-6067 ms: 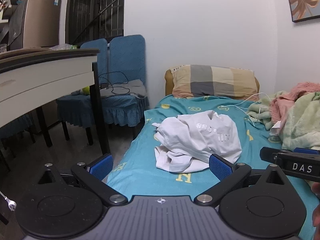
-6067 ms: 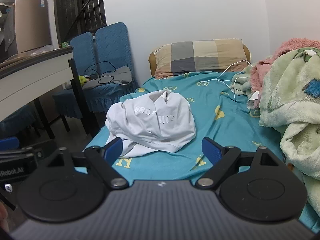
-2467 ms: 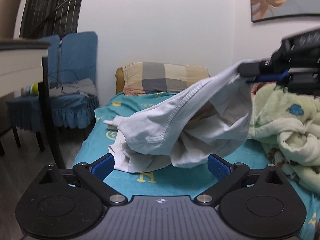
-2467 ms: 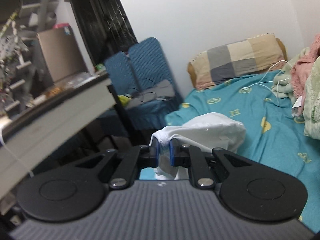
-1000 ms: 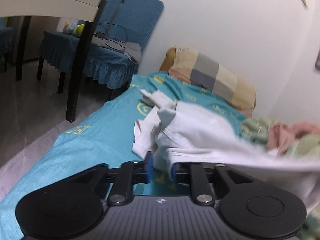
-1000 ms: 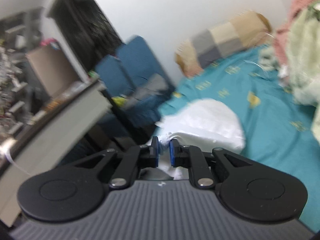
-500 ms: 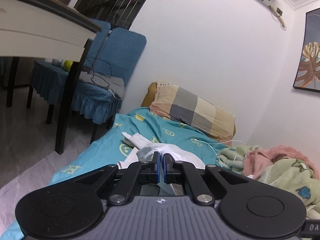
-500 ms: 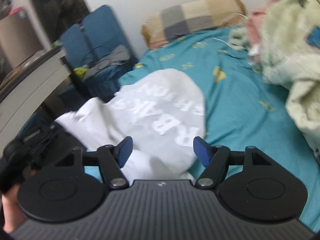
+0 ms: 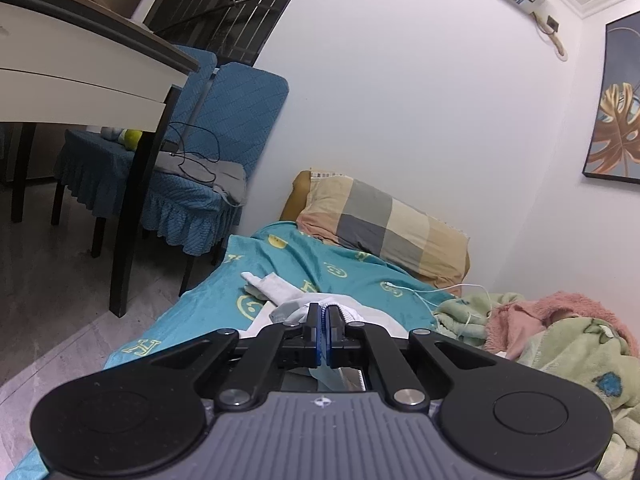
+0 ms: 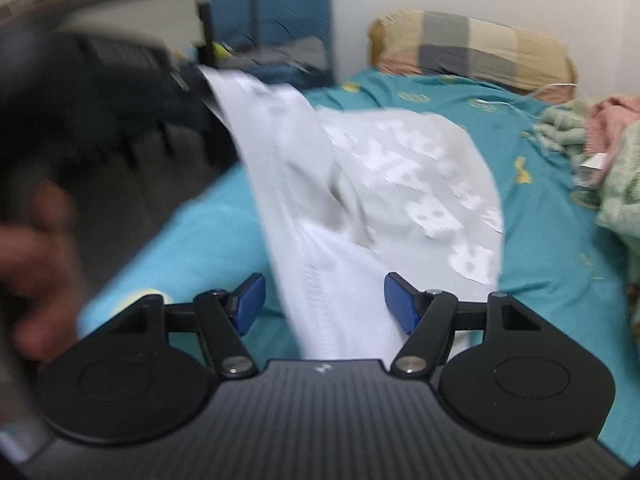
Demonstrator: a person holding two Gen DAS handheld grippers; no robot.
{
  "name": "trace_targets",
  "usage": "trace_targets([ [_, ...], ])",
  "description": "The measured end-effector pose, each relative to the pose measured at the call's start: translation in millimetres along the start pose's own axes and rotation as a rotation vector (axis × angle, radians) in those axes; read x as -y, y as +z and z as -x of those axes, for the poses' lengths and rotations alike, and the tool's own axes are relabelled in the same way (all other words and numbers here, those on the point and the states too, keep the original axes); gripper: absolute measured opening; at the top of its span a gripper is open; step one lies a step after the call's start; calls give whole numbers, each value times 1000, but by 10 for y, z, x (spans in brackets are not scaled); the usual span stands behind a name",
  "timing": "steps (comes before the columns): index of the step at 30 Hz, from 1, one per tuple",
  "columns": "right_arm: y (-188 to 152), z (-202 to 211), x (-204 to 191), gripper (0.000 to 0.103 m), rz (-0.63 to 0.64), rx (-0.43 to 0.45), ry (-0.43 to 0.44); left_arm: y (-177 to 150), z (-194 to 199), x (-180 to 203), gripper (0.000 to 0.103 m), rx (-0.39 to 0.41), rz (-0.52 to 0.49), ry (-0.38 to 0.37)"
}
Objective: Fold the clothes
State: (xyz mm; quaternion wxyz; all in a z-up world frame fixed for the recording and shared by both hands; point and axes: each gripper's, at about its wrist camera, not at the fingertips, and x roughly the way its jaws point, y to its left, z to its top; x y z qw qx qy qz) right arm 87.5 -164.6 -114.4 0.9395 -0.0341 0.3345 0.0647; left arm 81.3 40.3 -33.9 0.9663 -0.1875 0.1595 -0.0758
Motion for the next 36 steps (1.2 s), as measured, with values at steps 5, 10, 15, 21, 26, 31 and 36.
trace_targets([
  [5,-42,8,236,68,-116,-25,-142,-34,-52,-85,1,-22,36,23],
  [10,-92,154,512,68,-232,-41,-238,-45,-61,-82,1,-23,47,21],
  [15,-252,-148,507,56,-277,-232,-143,-71,-101,-121,1,-43,49,35],
  [21,-239,16,504,14,-300,-178,-183,-226,-237,-153,2,-101,25,23],
  [26,-60,265,559,12,-302,-25,-224,-425,-400,-122,5,-174,-32,14],
  [31,5,373,580,11,-324,24,-192,-609,-537,-49,23,-234,-133,22],
  [36,40,392,650,11,-369,49,-146,-785,-643,84,42,-276,-246,21],
])
